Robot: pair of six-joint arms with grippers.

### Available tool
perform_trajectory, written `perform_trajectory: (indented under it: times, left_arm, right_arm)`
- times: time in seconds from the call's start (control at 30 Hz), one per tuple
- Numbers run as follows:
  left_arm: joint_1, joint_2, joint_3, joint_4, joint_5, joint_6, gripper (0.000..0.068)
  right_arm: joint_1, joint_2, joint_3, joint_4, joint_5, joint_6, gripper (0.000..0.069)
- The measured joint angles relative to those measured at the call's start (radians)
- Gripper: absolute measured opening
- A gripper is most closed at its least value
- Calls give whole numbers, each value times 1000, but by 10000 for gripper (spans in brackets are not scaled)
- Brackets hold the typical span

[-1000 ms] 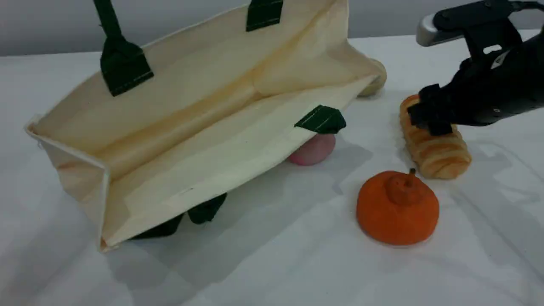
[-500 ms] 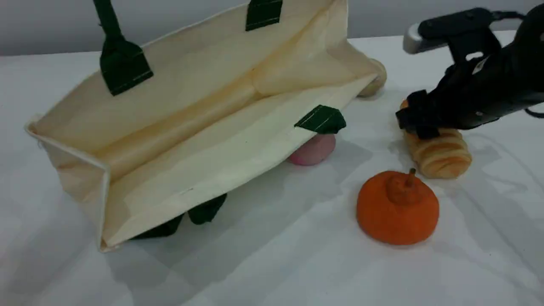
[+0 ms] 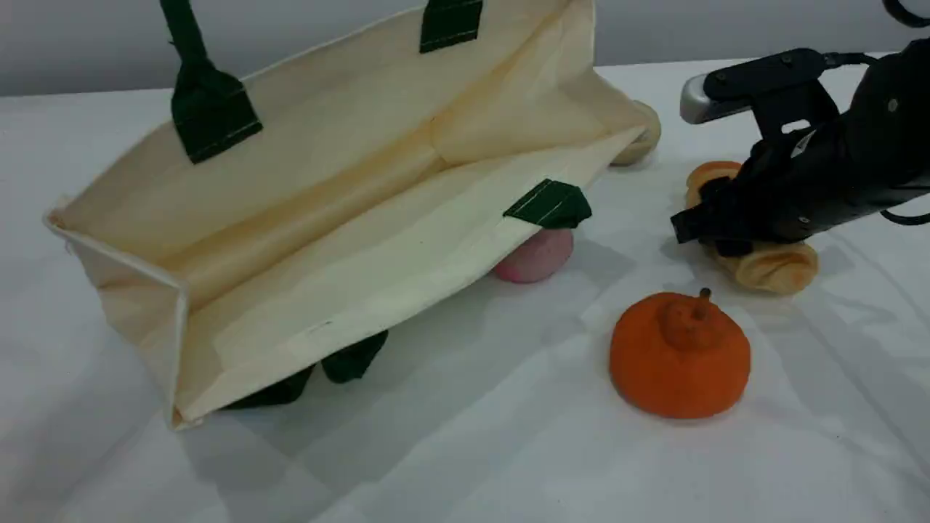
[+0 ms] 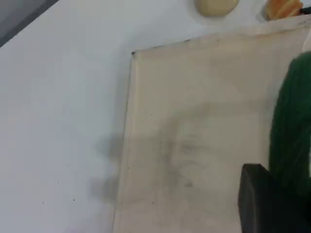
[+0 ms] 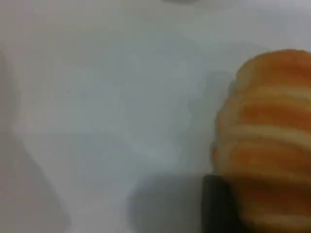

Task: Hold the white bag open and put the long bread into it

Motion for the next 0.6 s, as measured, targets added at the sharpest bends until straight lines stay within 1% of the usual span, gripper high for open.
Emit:
perform_trajectory:
  times: [0.07,0.17,0.27,0.37,0.47,0.6]
  left_arm:
    - [0,0,0,0,0,0,86]
    - [0,0,0,0,0,1,85]
    - [0,0,0,0,0,2,85]
    - [0,0,0,0,0,3,85]
    - [0,0,0,0,0,4,85]
    - [0,0,0,0,0,4,85]
  right_arm:
    - [-1,-5,0,0,15,0,291]
    - [-1,-18,0,0,54,-7,283]
    - [-5,-43,1,0,135,-45,279]
    - [-14,-86,3,8,231,-50,252]
    - [-36,-142,7,11,310,-50,225]
    - [-85,-229,7,12,351,-52,208]
